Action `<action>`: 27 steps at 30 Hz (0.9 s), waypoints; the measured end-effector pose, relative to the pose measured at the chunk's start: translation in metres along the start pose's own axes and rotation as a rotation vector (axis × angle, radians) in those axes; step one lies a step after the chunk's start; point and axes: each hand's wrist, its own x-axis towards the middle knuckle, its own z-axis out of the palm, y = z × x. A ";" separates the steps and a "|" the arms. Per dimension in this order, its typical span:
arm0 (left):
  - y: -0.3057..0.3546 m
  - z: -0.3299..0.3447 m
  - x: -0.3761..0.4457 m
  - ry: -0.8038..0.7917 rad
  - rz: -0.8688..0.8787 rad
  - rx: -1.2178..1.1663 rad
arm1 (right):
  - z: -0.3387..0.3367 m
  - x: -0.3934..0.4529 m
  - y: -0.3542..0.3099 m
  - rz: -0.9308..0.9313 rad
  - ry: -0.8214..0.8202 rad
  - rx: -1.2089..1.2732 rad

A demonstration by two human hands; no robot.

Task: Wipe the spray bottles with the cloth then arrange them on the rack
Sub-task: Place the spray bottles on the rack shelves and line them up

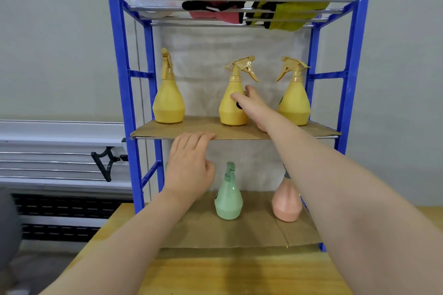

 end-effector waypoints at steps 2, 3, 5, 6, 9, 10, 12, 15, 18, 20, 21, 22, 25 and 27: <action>-0.001 0.001 0.000 0.005 0.001 -0.004 | 0.002 0.003 -0.001 0.006 0.005 0.006; -0.002 0.001 0.000 0.006 0.005 -0.005 | 0.003 0.005 -0.002 0.006 0.009 0.007; -0.002 0.001 0.000 0.011 0.009 -0.005 | 0.004 0.007 -0.004 -0.009 0.021 -0.003; -0.002 0.002 0.000 0.015 0.011 -0.005 | 0.005 0.007 -0.006 -0.026 0.031 -0.004; -0.003 0.003 0.000 0.021 0.007 -0.002 | 0.009 0.007 -0.009 -0.045 0.077 -0.046; -0.003 0.003 0.001 0.020 0.003 0.001 | 0.010 0.008 -0.010 -0.042 0.085 -0.076; -0.003 0.003 0.002 0.014 -0.002 0.003 | 0.013 0.010 -0.012 -0.042 0.097 -0.137; -0.002 0.001 0.002 0.001 -0.005 0.003 | 0.016 0.014 -0.016 -0.006 0.174 -0.218; -0.003 0.001 0.002 -0.012 -0.004 0.008 | 0.019 0.015 -0.014 0.008 0.249 -0.230; -0.003 0.000 0.002 -0.018 -0.001 0.011 | 0.023 0.015 -0.011 -0.030 0.265 -0.271; -0.002 0.000 0.002 -0.020 -0.001 0.014 | 0.025 0.013 -0.010 -0.055 0.272 -0.305; -0.002 0.000 0.002 -0.022 0.000 0.016 | 0.027 0.012 -0.010 -0.079 0.277 -0.336; -0.003 0.000 0.002 -0.019 0.001 0.019 | 0.027 0.010 -0.011 -0.106 0.266 -0.407; -0.003 0.001 0.001 -0.020 0.000 0.025 | 0.024 0.012 -0.010 -0.074 0.245 -0.468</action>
